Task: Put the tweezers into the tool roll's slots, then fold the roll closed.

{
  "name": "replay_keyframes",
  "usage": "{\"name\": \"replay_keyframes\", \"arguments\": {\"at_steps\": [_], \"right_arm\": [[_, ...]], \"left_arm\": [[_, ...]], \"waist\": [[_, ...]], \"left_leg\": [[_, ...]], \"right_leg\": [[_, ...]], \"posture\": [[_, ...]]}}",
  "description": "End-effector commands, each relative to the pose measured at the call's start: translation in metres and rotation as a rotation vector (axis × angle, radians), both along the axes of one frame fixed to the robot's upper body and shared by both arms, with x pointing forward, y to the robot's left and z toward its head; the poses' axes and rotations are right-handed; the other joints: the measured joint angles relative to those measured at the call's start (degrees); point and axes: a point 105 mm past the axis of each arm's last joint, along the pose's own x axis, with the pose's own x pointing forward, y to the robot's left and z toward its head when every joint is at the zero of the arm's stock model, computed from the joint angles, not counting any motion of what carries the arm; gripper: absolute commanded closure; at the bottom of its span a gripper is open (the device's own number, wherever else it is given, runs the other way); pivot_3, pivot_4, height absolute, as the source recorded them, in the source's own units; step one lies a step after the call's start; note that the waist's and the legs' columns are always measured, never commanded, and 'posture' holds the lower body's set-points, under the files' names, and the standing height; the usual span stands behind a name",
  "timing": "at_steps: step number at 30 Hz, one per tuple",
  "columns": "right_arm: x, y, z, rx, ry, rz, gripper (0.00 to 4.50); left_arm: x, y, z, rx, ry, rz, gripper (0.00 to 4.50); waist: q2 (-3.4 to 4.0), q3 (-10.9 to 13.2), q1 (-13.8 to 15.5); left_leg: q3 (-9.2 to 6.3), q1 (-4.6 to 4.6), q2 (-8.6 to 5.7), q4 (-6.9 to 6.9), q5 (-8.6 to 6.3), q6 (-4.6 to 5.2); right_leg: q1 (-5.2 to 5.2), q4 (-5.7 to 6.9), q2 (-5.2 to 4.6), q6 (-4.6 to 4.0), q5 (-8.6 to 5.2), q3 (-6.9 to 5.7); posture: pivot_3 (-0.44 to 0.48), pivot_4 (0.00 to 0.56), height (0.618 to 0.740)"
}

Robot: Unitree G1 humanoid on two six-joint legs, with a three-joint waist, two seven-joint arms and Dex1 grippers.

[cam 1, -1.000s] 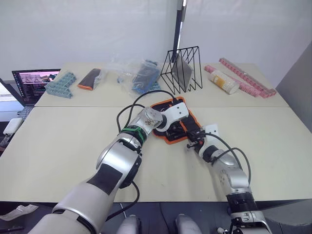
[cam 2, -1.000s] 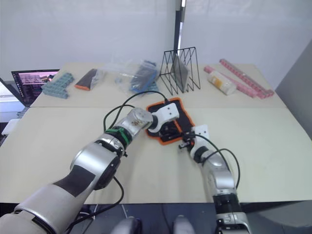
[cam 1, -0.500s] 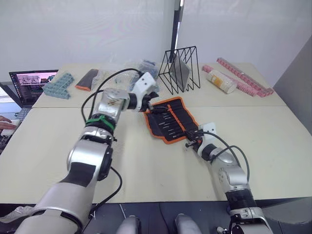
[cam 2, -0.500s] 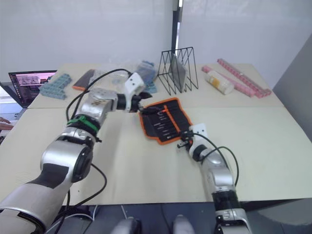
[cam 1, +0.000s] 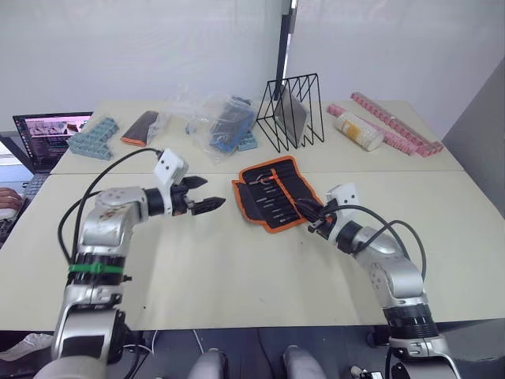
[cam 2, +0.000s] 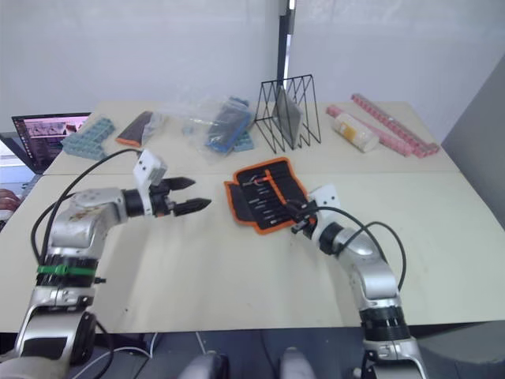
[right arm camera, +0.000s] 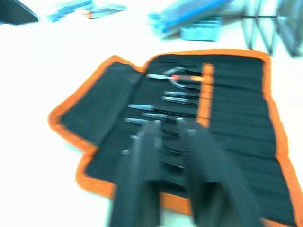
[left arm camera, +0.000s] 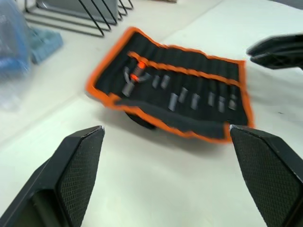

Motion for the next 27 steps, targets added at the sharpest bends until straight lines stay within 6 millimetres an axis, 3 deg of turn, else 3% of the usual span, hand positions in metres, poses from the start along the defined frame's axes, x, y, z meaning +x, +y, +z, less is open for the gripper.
{"name": "replay_keyframes", "arguments": {"at_steps": [1,8,18,24,27], "right_arm": [[-0.014,0.018,0.014,-0.022,-0.03,0.099,2.29],[-0.023,0.042,-0.001,-0.117,-0.001,0.147,0.03],[-0.001,0.08,-0.015,-0.312,-0.114,0.101,0.03],[0.01,0.095,-0.019,-0.34,-0.152,0.088,0.03],[0.016,0.098,-0.016,-0.354,-0.188,0.069,0.85]], "left_arm": [[-0.016,0.01,0.009,-0.014,-0.03,0.002,0.0],[-0.048,0.014,-0.001,-0.051,-0.014,-0.011,0.0],[-0.074,0.019,0.003,-0.078,-0.056,0.011,0.0],[-0.073,0.027,-0.006,-0.006,-0.074,0.054,0.0],[-0.071,0.029,-0.008,0.013,-0.08,0.061,0.0]], "waist": [[0.0,0.0,0.0],[0.01,0.0,0.8],[0.01,0.0,0.9],[0.01,0.0,1.1],[0.01,0.0,1.0]], "left_leg": [[0.01,0.01,0.0,0.0,0.0,0.0],[0.06,0.03,0.02,0.0,0.0,0.0],[0.1,0.1,0.04,-0.03,0.0,-0.01],[0.09,0.09,0.03,-0.05,0.0,-0.02],[0.1,0.09,0.03,-0.07,0.01,-0.02]], "right_leg": [[0.0,-0.04,-0.01,0.0,0.0,0.01],[-0.01,-0.12,-0.05,0.0,0.0,0.03],[-0.05,-0.07,-0.03,-0.01,0.01,0.08],[-0.06,-0.1,-0.05,-0.02,0.01,0.07],[-0.08,-0.1,-0.04,-0.02,0.01,0.07]], "posture": [[0.0,0.15,0.739],[0.0,0.15,0.739],[0.0,0.15,0.739],[0.0,0.15,0.739],[0.0,0.15,0.739]]}}
